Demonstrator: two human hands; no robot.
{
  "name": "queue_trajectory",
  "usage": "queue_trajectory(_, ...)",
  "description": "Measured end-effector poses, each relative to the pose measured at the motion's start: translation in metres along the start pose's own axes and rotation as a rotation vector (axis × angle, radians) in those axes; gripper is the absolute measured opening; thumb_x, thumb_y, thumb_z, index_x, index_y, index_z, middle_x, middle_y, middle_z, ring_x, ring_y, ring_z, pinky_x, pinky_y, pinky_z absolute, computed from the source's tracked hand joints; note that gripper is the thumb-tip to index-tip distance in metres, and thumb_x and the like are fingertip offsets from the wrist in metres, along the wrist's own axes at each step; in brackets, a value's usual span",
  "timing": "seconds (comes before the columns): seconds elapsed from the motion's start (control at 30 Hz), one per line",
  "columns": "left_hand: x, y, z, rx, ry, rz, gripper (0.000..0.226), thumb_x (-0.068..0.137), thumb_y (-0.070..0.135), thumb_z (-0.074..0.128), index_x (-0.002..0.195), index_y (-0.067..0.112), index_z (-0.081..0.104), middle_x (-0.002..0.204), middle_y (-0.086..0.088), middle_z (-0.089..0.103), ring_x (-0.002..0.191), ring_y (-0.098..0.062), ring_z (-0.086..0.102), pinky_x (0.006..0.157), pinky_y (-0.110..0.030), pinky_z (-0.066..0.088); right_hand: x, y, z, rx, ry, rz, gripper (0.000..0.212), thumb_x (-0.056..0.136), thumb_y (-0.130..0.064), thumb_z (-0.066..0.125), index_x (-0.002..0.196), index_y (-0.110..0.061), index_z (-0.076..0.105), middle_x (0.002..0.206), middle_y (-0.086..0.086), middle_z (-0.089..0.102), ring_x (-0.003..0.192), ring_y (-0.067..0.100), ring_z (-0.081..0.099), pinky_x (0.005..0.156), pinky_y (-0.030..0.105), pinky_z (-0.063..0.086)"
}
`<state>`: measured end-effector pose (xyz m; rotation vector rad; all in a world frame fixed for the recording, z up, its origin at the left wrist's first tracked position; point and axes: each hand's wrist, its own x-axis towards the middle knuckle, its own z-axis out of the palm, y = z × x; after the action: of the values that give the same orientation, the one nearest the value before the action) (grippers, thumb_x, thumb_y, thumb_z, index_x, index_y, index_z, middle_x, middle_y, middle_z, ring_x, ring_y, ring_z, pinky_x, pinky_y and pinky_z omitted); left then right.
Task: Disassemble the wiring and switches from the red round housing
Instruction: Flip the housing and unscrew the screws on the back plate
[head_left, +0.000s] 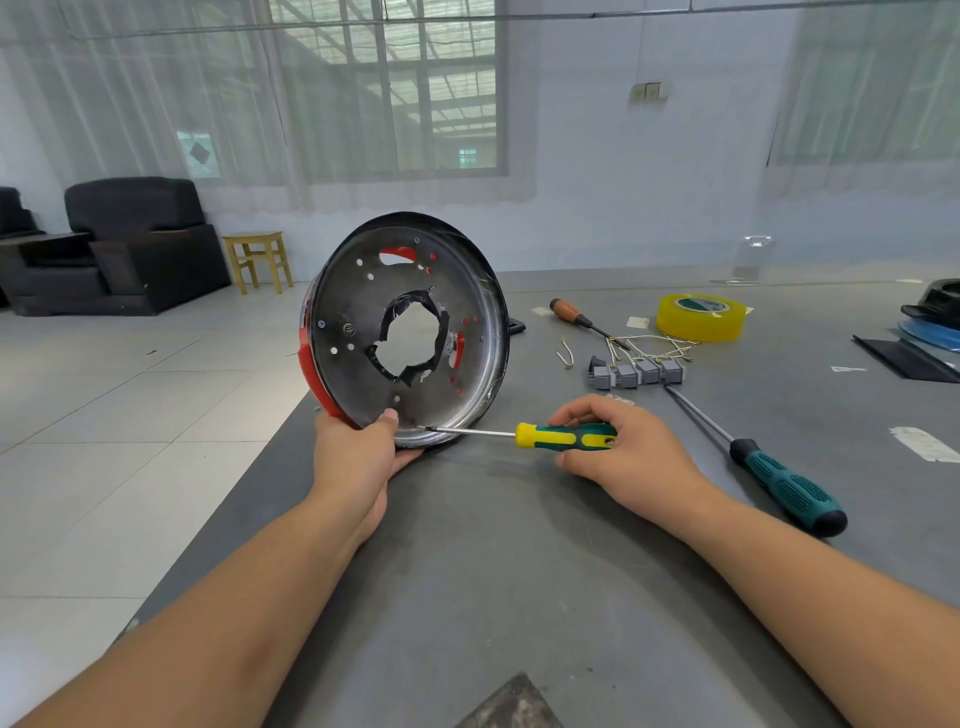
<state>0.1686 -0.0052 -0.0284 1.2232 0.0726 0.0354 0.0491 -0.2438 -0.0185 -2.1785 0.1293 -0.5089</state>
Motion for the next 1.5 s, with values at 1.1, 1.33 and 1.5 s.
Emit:
queue_trajectory(1.1,-0.008,0.06,-0.023,0.68,-0.201,-0.229,0.069,0.088,0.083,0.052,0.118,0.022,0.063,0.093,-0.021,0.072,0.061,-0.025,0.074,0.059,-0.034,0.064,0.007,0.012,-0.017,0.538,-0.063,0.093,0.032,0.067,-0.015,0.083,0.097,-0.025,0.079,0.082,0.001,0.07,0.066,0.016,0.058,0.062,0.029,0.046)
queue_trajectory(1.33,-0.007,0.072,-0.027,1.338,0.114,0.184,0.085,0.095,0.078,0.046,0.135,0.004,0.049,0.117,-0.022,0.069,0.102,-0.04,0.066,0.084,-0.044,0.055,0.008,0.012,-0.017,0.514,-0.066,0.098,0.035,0.065,-0.023,0.083,0.099,-0.027,0.08,0.083,0.0,0.071,0.067,0.014,0.06,0.062,0.027,0.049)
queue_trajectory(1.5,-0.022,0.067,-0.005,1.179,-0.194,0.921,0.033,0.102,0.025,0.063,0.134,0.018,0.066,0.125,-0.006,0.069,0.124,-0.027,0.054,0.104,-0.036,0.042,0.007,0.013,-0.019,0.538,-0.069,0.092,0.029,0.08,-0.005,0.081,0.1,-0.025,0.08,0.082,0.001,0.07,0.067,0.015,0.059,0.064,0.031,0.048)
